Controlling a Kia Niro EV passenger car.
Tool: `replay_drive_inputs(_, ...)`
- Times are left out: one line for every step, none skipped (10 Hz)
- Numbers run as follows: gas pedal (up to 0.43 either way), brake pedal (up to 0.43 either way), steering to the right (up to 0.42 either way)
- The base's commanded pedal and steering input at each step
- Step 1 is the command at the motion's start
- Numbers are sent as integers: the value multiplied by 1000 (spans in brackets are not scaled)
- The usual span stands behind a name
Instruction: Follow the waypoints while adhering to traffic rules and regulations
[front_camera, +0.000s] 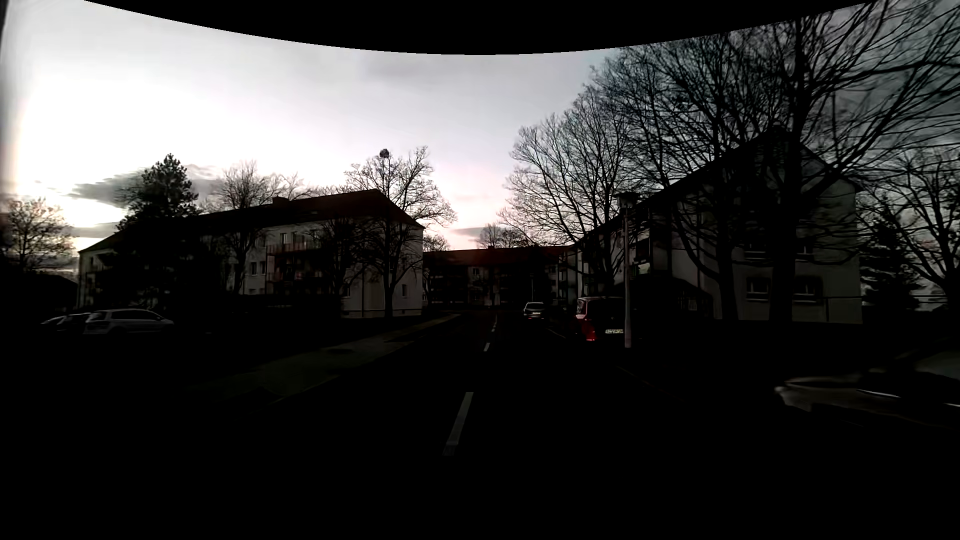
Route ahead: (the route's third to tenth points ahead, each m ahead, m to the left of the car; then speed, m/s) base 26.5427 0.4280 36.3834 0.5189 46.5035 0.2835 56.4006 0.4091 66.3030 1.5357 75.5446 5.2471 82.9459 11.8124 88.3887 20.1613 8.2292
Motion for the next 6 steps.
replay_drive_inputs(59, 0, -2)
replay_drive_inputs(59, 0, -2)
replay_drive_inputs(59, 0, -2)
replay_drive_inputs(59, 0, -2)
replay_drive_inputs(59, 0, -3)
replay_drive_inputs(59, 0, -6)
